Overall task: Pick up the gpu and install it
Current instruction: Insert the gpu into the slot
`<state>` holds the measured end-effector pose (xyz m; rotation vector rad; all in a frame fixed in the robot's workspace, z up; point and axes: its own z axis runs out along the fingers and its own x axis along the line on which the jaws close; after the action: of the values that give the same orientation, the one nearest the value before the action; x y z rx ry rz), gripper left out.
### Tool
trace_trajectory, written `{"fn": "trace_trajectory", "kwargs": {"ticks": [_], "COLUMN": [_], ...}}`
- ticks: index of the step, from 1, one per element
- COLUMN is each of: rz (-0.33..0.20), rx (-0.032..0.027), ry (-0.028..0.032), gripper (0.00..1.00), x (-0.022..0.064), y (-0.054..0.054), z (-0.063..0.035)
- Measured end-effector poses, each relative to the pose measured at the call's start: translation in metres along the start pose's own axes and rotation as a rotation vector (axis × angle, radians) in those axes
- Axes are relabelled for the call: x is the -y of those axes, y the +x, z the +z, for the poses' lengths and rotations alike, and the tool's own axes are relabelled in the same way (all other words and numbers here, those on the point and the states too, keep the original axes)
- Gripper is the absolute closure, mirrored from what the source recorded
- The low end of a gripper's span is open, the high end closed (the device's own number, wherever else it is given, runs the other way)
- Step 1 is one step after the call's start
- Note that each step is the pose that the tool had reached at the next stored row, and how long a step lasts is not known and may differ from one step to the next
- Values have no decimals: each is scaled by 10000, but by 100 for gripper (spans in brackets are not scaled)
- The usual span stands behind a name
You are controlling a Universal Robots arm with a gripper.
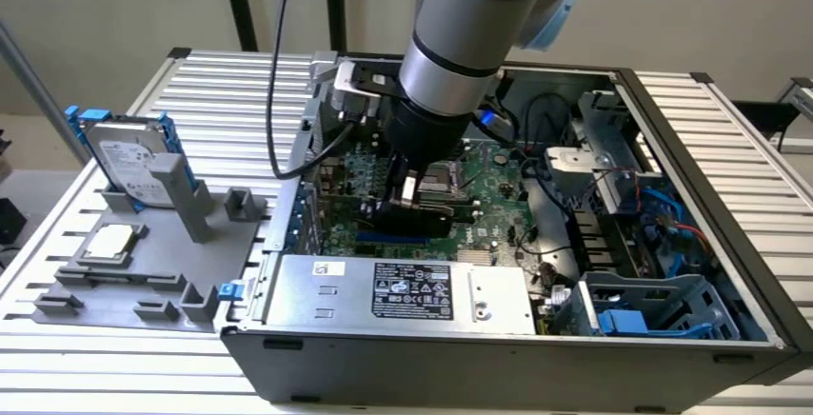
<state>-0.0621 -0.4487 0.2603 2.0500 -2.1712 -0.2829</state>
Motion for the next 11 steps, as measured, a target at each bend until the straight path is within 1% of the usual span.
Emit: {"fn": "trace_trajectory", "kwargs": {"ticks": [11], "rz": [-1], "rx": [3], "ry": [23], "gripper": [74], "x": [4], "y": [-7], "z": [23]}}
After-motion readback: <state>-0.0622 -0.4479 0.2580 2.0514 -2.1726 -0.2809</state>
